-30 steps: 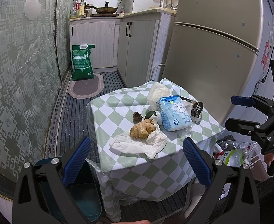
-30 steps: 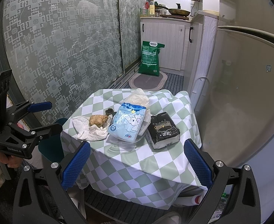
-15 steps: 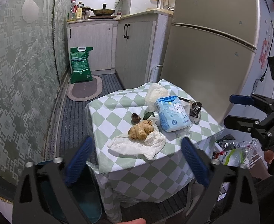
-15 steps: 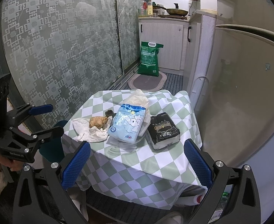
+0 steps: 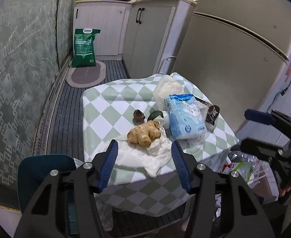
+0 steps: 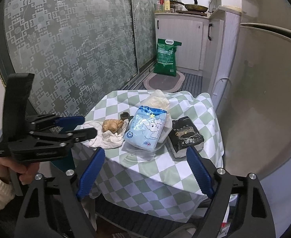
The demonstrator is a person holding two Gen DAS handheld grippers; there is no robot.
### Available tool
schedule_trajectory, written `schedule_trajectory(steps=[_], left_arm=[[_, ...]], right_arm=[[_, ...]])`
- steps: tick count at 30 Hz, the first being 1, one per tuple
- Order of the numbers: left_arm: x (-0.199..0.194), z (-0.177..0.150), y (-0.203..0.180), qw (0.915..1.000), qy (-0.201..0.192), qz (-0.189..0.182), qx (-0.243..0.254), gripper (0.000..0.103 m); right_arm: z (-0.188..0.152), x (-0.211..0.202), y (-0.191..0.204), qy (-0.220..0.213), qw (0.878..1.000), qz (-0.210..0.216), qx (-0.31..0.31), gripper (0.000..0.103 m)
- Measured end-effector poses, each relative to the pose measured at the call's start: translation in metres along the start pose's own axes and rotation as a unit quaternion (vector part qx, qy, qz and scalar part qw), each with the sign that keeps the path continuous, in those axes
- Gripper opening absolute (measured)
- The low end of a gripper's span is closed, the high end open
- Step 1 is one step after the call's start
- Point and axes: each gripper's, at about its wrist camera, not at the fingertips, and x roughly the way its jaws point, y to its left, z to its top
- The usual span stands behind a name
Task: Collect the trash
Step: 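Grasp the ginger root with the left gripper while the right gripper approaches the blue bag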
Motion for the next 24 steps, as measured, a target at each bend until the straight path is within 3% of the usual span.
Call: schedule_trajectory(steps=[9,18,24], left_arm=[[0.029,0.017,-0.002,0.9997,0.015,0.007,-0.019,0.055],[0.05,0.018,-0.006,0.9983,0.032,0.046,-0.015,0.055],[0.055,0.017,-0.004,0.998,0.042,0.045,-0.016,0.049]], right_arm=[[-0.006,0.01,-0.008,0.014,1.0,0.014,0.014,0.08],[-0.012,0.009,-0.019,0.019,0.999,0.018,0.026,0.079],[-0.015,0.011,-0.021,0.023,0.999,0.017,0.031,0.079]])
